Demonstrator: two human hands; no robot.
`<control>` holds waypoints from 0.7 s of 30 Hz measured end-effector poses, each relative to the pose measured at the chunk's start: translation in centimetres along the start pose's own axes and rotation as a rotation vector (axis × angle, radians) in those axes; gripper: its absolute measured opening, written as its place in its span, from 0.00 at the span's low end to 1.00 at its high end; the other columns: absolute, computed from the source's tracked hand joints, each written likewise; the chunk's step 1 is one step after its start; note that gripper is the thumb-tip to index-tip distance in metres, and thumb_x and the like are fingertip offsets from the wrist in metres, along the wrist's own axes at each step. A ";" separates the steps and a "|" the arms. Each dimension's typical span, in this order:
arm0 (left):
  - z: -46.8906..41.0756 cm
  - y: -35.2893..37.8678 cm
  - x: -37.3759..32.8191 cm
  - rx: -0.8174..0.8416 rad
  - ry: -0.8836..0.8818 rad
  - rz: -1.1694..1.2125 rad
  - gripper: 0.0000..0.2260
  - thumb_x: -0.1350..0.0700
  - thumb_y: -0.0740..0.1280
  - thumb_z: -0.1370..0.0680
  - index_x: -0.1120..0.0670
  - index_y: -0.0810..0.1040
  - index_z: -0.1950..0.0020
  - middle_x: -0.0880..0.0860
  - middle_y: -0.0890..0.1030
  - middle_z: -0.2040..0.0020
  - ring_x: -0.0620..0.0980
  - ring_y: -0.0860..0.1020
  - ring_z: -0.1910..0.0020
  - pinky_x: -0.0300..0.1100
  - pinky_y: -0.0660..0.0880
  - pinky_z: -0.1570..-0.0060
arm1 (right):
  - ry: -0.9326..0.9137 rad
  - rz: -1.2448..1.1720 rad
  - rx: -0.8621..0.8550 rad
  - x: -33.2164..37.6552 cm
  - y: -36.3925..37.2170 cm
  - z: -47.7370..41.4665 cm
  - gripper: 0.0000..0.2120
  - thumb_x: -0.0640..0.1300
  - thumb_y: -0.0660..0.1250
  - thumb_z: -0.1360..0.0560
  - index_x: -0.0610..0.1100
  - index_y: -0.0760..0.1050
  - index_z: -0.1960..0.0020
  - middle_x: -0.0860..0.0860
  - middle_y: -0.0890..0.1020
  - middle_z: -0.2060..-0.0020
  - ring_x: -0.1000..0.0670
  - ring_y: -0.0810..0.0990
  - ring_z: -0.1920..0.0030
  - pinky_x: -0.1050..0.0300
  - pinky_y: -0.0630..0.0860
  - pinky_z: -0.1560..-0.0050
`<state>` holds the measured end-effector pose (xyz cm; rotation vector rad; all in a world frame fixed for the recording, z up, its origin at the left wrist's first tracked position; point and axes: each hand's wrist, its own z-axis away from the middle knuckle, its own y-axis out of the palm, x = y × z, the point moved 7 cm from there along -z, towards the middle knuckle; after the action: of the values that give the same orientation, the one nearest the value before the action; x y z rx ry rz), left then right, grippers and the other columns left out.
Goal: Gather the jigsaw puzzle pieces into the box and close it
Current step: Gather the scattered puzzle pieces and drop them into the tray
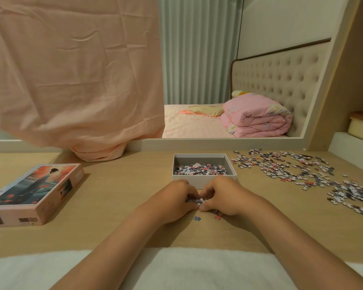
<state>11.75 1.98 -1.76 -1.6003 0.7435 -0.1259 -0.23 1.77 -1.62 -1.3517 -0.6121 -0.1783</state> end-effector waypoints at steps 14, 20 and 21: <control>-2.2 -3.3 1.4 -0.193 -0.122 0.500 0.07 0.53 0.78 0.30 0.53 0.82 0.56 0.49 0.82 0.62 0.40 0.74 0.68 0.35 0.71 0.65 | 0.066 -0.503 -0.259 -0.5 -3.7 -0.8 0.06 0.33 0.77 0.32 0.40 0.83 0.58 0.45 0.82 0.70 0.50 0.79 0.74 0.57 0.77 0.73; -6.7 -6.7 1.4 -0.271 -0.118 0.443 0.08 0.52 0.77 0.29 0.54 0.82 0.55 0.47 0.81 0.63 0.39 0.74 0.69 0.32 0.68 0.69 | -0.025 -0.359 -0.457 0.3 -8.5 -3.5 0.05 0.42 0.79 0.32 0.46 0.85 0.57 0.48 0.86 0.67 0.52 0.83 0.70 0.62 0.76 0.71; -7.2 -6.4 1.7 -0.249 -0.124 0.399 0.08 0.51 0.76 0.28 0.53 0.83 0.53 0.46 0.82 0.60 0.40 0.76 0.66 0.33 0.70 0.67 | -0.028 -0.295 -0.430 0.1 -8.4 -4.0 0.06 0.44 0.78 0.31 0.48 0.86 0.54 0.49 0.86 0.66 0.54 0.83 0.68 0.63 0.75 0.70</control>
<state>12.02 -5.08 4.93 -1.6418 0.9943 0.3653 -2.76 -3.96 5.31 -1.6727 -0.8282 -0.5559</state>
